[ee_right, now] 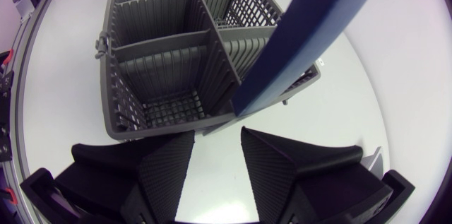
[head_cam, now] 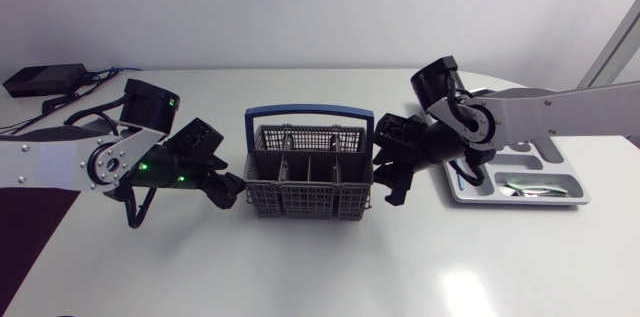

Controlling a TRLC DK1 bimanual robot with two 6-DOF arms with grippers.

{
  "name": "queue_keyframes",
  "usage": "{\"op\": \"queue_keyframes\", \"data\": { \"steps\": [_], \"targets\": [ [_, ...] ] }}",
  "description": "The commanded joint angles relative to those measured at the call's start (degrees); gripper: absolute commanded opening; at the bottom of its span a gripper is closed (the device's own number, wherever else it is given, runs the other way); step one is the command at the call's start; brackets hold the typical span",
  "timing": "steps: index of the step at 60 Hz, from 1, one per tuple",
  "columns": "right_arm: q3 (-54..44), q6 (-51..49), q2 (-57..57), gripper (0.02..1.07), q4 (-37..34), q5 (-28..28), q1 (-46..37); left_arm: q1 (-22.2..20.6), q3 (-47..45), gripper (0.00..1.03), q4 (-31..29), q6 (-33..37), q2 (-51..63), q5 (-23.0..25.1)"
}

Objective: Unload the cutlery basket into the drawer organizer.

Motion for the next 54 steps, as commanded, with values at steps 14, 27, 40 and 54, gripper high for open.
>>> {"op": "queue_keyframes", "data": {
  "steps": [14, 27, 40, 54],
  "targets": [
    [2.3, 1.5, 1.8, 0.53, 2.1, 0.1, 0.5, -2.0, 1.1, 0.82, 1.0, 0.5, 0.9, 1.0],
    [2.0, 1.7, 2.2, 0.57, 2.2, 0.2, 0.6, -2.0, 0.8, 0.82, 1.0, 0.5, 0.2, 0.6],
    [-0.3, 2.2, 0.4, 0.73, 3.1, 2.1, -0.1, 0.5, 0.1, 0.87, 1.0, 1.3, -1.3, 0.6],
    [-3.7, 1.7, -3.5, 1.03, 4.1, 6.7, -2.0, 4.1, -1.1, 0.98, 0.8, 0.9, -5.6, 0.6]
  ]
}}
